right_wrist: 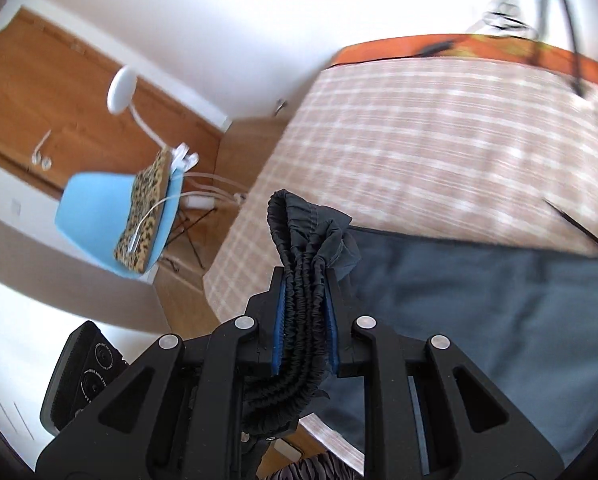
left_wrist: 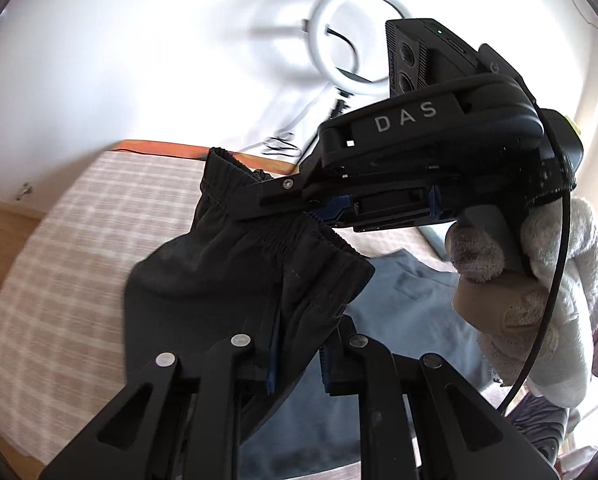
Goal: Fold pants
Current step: 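Carry the waistband with both tools toward the pant hems, folding the pants in half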
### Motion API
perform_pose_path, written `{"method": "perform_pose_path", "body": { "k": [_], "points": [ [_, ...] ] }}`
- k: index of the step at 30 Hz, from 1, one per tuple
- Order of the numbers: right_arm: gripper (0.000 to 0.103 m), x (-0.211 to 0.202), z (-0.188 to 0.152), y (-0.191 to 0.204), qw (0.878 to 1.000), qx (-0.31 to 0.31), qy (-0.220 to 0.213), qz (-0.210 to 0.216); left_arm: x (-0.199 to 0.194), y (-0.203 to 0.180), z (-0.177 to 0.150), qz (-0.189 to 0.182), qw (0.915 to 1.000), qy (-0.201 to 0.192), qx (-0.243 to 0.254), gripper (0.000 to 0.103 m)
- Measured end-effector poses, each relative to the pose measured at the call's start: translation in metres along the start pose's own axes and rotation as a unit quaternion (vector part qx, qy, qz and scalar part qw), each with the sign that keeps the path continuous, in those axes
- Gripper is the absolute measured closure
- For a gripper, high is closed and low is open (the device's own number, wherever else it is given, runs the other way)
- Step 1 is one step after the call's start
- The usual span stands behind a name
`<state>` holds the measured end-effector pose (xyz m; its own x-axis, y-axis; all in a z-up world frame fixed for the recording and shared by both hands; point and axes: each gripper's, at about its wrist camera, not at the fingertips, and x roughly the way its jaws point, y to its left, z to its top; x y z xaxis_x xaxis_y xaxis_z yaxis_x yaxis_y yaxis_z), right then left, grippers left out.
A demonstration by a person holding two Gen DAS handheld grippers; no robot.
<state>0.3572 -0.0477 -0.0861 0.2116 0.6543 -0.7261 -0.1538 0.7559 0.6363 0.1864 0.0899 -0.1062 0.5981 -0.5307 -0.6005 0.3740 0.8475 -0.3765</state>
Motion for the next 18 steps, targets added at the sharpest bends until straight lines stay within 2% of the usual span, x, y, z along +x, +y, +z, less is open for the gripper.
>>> {"method": "perform_pose_path", "body": {
  "k": [8, 18],
  "points": [
    [0.085, -0.069, -0.046, -0.096, 0.996, 0.074, -0.044, -0.019, 0.058, -0.069, -0.012, -0.071, 0.9952, 0.058, 0.034, 0.09],
    [0.085, -0.143, -0.082, -0.188, 0.986, 0.134, -0.09, -0.042, 0.12, -0.172, -0.029, -0.138, 0.9794, 0.118, 0.088, 0.09]
  ]
}}
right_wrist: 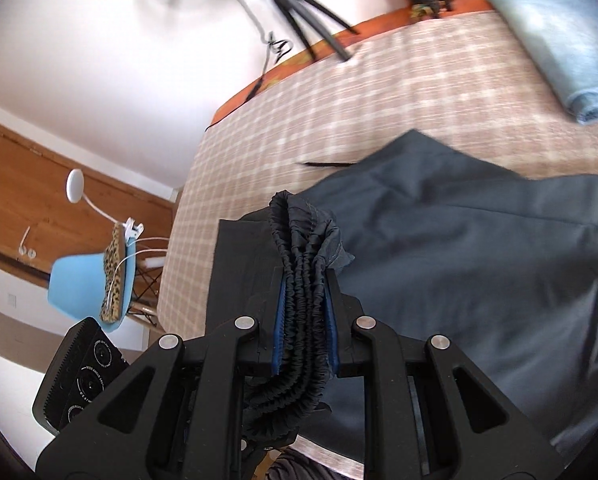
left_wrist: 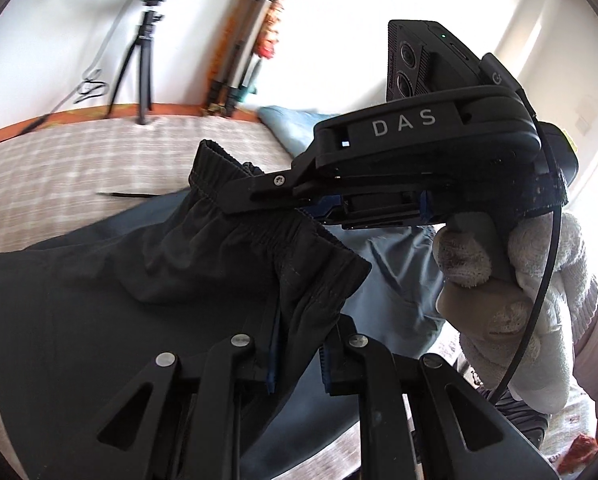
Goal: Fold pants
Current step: 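Carry the waistband with both tools toward the pant hems, folding the pants in half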
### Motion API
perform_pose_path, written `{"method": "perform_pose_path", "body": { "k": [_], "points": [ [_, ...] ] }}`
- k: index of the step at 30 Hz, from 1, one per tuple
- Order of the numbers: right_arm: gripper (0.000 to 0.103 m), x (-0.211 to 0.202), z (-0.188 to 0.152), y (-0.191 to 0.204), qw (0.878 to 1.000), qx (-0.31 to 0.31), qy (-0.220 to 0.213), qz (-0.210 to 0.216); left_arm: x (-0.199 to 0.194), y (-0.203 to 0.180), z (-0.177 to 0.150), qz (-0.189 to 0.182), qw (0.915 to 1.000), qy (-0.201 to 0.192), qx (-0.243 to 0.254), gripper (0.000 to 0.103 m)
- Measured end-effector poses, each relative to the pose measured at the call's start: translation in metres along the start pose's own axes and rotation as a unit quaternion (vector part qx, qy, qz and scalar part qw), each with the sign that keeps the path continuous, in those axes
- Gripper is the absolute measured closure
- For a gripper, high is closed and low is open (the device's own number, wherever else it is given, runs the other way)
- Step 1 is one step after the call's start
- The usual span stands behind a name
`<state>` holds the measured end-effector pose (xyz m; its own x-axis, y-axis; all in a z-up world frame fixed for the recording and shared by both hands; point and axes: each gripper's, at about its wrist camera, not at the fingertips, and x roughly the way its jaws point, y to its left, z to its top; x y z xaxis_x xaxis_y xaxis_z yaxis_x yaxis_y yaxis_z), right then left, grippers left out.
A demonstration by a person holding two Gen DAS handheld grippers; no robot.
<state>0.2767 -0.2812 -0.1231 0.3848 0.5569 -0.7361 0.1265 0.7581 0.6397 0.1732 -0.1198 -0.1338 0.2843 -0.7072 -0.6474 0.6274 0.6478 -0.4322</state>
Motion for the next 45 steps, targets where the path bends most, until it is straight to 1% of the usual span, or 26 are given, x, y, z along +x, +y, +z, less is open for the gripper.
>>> {"method": "perform_pose_path", "body": {
  "k": [7, 11, 16, 17, 22, 24, 28, 31, 32, 33, 37, 41, 43, 44, 45],
  "points": [
    [0.085, -0.047, 0.0, -0.058, 0.999, 0.023, -0.031, -0.009, 0.043, -0.039, 0.012, -0.031, 0.9991, 0.019, 0.021, 0.09],
    [0.085, -0.074, -0.003, -0.091, 0.998, 0.038, -0.049, -0.013, 0.071, -0.066, 0.018, -0.041, 0.9978, 0.032, 0.041, 0.09],
    [0.085, -0.1, -0.01, -0.128, 0.996, 0.056, -0.07, -0.016, 0.103, -0.101, 0.025, -0.043, 0.9947, 0.058, 0.072, 0.09],
    [0.085, -0.104, -0.012, -0.134, 0.996, 0.058, -0.073, -0.015, 0.112, -0.103, 0.028, -0.044, 0.994, 0.064, 0.077, 0.09],
    [0.085, -0.12, -0.019, -0.168, 0.993, 0.081, -0.088, -0.009, 0.144, -0.129, 0.033, -0.031, 0.9892, 0.093, 0.109, 0.09],
    [0.085, -0.125, -0.022, -0.178, 0.992, 0.086, -0.092, -0.005, 0.153, -0.136, 0.033, -0.028, 0.9877, 0.104, 0.113, 0.09],
    [0.085, -0.132, -0.026, -0.195, 0.991, 0.093, -0.099, -0.003, 0.163, -0.149, 0.029, -0.027, 0.9856, 0.116, 0.12, 0.09],
    [0.085, -0.138, -0.028, -0.204, 0.989, 0.099, -0.107, 0.001, 0.173, -0.153, 0.03, -0.028, 0.9846, 0.129, 0.114, 0.09],
    [0.085, -0.141, -0.028, -0.208, 0.989, 0.101, -0.111, 0.002, 0.173, -0.155, 0.029, -0.028, 0.9843, 0.132, 0.113, 0.088],
    [0.085, -0.144, -0.027, -0.21, 0.988, 0.103, -0.115, 0.001, 0.175, -0.156, 0.029, -0.029, 0.9841, 0.134, 0.113, 0.083],
    [0.085, -0.159, -0.026, -0.224, 0.985, 0.107, -0.135, -0.004, 0.185, -0.161, 0.031, -0.029, 0.9834, 0.139, 0.113, 0.082],
    [0.085, -0.166, -0.026, -0.237, 0.984, 0.108, -0.141, -0.031, 0.195, -0.168, 0.031, -0.026, 0.9819, 0.143, 0.121, 0.082],
    [0.085, -0.169, -0.027, -0.246, 0.983, 0.113, -0.14, -0.034, 0.197, -0.171, 0.03, -0.022, 0.9809, 0.145, 0.127, 0.081],
    [0.085, -0.169, -0.027, -0.249, 0.983, 0.113, -0.139, -0.037, 0.198, -0.172, 0.029, -0.018, 0.9805, 0.147, 0.129, 0.08],
    [0.085, -0.17, -0.028, -0.253, 0.983, 0.111, -0.138, -0.04, 0.199, -0.173, 0.029, -0.015, 0.98, 0.15, 0.131, 0.075]
  ]
}}
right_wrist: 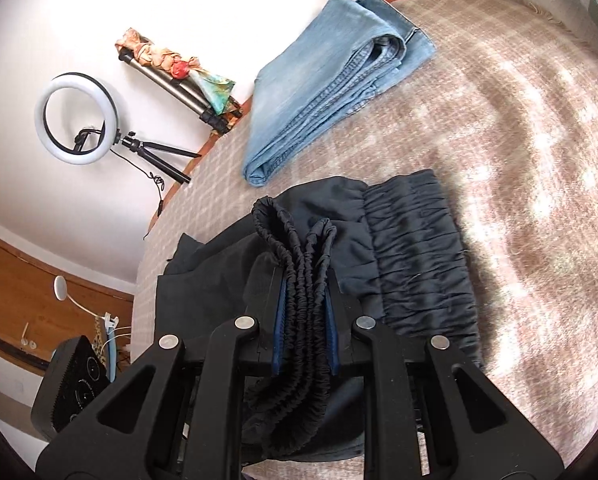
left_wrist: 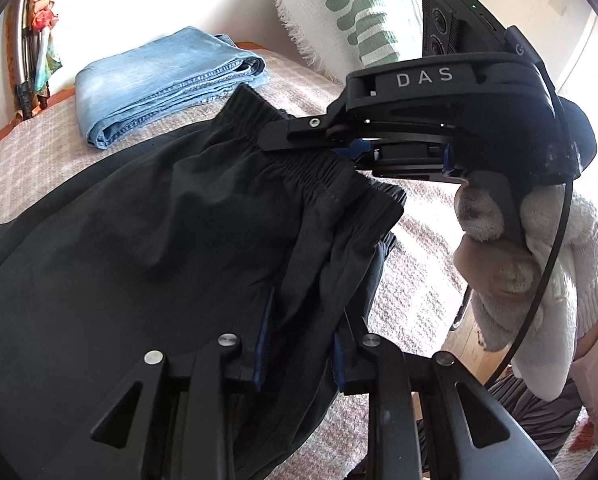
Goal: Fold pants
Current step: 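Carry the waistband with both tools toward the pant hems, folding the pants in half, then lower the waistband onto the hems and open both tools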
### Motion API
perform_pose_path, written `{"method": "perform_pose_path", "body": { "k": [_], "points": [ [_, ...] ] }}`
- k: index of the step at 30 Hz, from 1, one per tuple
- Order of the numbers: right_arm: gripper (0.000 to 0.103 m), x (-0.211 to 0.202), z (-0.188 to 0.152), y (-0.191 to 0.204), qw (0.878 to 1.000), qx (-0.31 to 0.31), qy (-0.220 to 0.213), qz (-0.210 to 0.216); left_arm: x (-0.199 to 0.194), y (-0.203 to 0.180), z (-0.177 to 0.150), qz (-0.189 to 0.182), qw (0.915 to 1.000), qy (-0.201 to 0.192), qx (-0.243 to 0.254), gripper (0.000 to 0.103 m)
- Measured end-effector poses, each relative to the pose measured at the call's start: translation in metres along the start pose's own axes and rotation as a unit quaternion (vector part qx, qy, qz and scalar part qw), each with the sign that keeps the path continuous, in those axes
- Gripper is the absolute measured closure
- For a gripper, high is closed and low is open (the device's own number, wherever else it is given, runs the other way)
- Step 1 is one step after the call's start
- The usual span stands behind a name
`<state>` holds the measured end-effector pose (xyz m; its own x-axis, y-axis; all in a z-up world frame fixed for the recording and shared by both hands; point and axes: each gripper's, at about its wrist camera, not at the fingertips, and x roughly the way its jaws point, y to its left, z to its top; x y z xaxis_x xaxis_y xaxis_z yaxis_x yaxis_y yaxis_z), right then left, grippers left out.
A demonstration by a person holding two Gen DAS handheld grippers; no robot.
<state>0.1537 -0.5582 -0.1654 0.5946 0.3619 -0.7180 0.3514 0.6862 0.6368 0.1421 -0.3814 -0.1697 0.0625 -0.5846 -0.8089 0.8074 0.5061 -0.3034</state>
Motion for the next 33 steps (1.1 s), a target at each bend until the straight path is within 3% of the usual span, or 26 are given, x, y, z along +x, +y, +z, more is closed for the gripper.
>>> {"method": "perform_pose_path", "body": {
  "k": [3, 4, 11, 20, 22, 26, 30, 33],
  "points": [
    [0.085, -0.002, 0.0, -0.003, 1.0, -0.006, 0.0, -0.008, 0.003, 0.0, 0.0, 0.011, 0.9999, 0.01, 0.0, 0.056],
    [0.085, -0.002, -0.001, -0.004, 1.0, -0.01, 0.0, -0.01, 0.002, 0.0, -0.002, 0.015, 0.9998, 0.01, -0.001, 0.055],
    [0.085, -0.009, -0.002, 0.003, 0.999, -0.03, -0.011, -0.038, -0.008, 0.013, -0.006, 0.031, 0.9994, 0.007, -0.014, 0.054],
    [0.085, -0.014, -0.007, -0.002, 0.994, -0.054, -0.013, -0.091, -0.071, 0.07, -0.038, 0.098, 0.9937, -0.023, -0.048, 0.054],
    [0.081, -0.012, -0.009, 0.004, 0.988, -0.084, -0.016, -0.125, -0.085, 0.088, -0.05, 0.117, 0.9908, -0.026, -0.064, 0.054],
    [0.051, -0.015, -0.015, 0.023, 0.967, -0.141, -0.031, -0.208, -0.112, 0.128, -0.08, 0.159, 0.9814, -0.026, -0.105, 0.054],
    [0.051, -0.025, -0.027, 0.051, 0.959, -0.181, -0.064, -0.21, -0.132, 0.162, -0.11, 0.178, 0.9721, -0.028, -0.149, 0.054],
    [0.051, -0.026, -0.04, 0.076, 0.944, -0.227, -0.076, -0.227, -0.145, 0.179, -0.13, 0.193, 0.9645, -0.035, -0.177, 0.054]
  ]
}}
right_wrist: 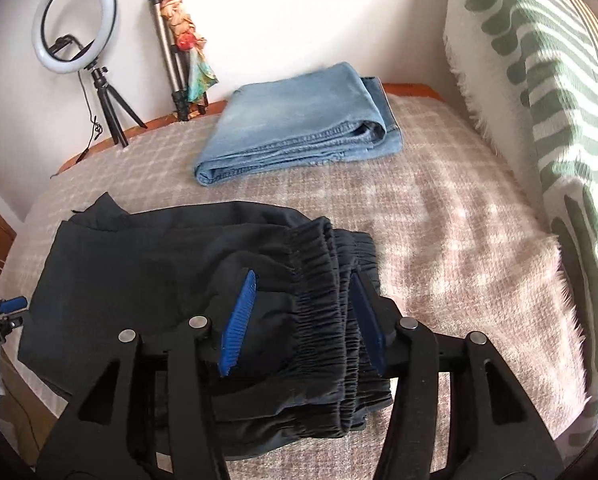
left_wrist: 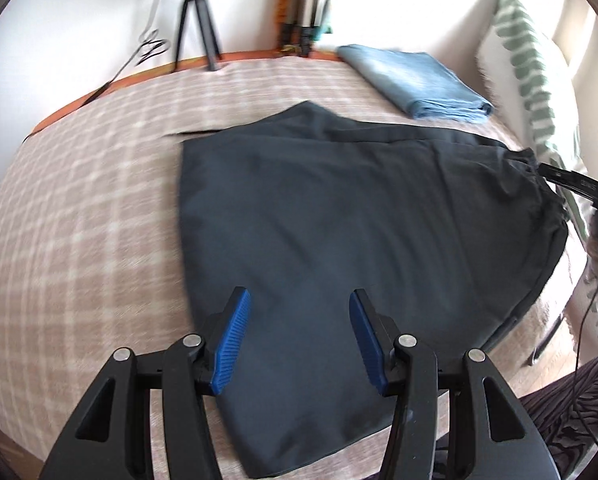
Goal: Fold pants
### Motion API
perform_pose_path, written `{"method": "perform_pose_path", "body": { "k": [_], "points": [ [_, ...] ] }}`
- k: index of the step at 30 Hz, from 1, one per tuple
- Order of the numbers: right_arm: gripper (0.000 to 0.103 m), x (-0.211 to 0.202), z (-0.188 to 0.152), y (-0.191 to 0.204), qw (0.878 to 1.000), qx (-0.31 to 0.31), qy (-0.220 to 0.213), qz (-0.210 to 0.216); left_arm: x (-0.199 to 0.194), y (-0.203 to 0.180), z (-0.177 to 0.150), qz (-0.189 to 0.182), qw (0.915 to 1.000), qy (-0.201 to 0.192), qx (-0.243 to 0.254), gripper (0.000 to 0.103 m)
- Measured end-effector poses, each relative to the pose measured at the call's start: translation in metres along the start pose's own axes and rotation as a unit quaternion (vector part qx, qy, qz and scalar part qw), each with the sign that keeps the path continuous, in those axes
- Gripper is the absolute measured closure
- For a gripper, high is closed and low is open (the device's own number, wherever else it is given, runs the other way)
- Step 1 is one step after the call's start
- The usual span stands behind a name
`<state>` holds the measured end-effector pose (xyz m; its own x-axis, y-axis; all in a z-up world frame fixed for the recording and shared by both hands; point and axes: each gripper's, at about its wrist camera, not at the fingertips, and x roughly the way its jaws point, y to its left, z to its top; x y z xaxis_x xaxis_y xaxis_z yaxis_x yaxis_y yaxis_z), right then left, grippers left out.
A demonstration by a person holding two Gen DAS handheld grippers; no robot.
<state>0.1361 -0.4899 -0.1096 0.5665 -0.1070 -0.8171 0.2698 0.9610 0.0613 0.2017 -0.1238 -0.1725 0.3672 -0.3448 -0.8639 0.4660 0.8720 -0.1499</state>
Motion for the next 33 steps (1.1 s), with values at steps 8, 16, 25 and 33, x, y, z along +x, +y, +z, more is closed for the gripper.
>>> {"method": "perform_pose_path", "body": {
  "k": [8, 16, 25, 33],
  "points": [
    [0.05, 0.009, -0.019, 0.041, 0.996, -0.085, 0.022, 0.017, 0.005, 0.007, -0.035, 0.013, 0.9999, 0.008, 0.003, 0.054],
    [0.043, 0.037, -0.034, 0.027, 0.995, -0.076, 0.061, 0.02, 0.002, 0.004, -0.059, 0.031, 0.9991, -0.001, 0.029, 0.053],
    [0.034, 0.001, -0.006, 0.073, 0.993, -0.038, 0.052, 0.098, -0.015, 0.045, -0.071, -0.006, 0.9979, -0.001, -0.065, 0.05],
    [0.028, 0.005, 0.031, 0.195, 0.968, -0.088, 0.119, 0.201, -0.018, 0.061, -0.069, -0.053, 0.9934, 0.019, -0.1, 0.05]
  ]
}}
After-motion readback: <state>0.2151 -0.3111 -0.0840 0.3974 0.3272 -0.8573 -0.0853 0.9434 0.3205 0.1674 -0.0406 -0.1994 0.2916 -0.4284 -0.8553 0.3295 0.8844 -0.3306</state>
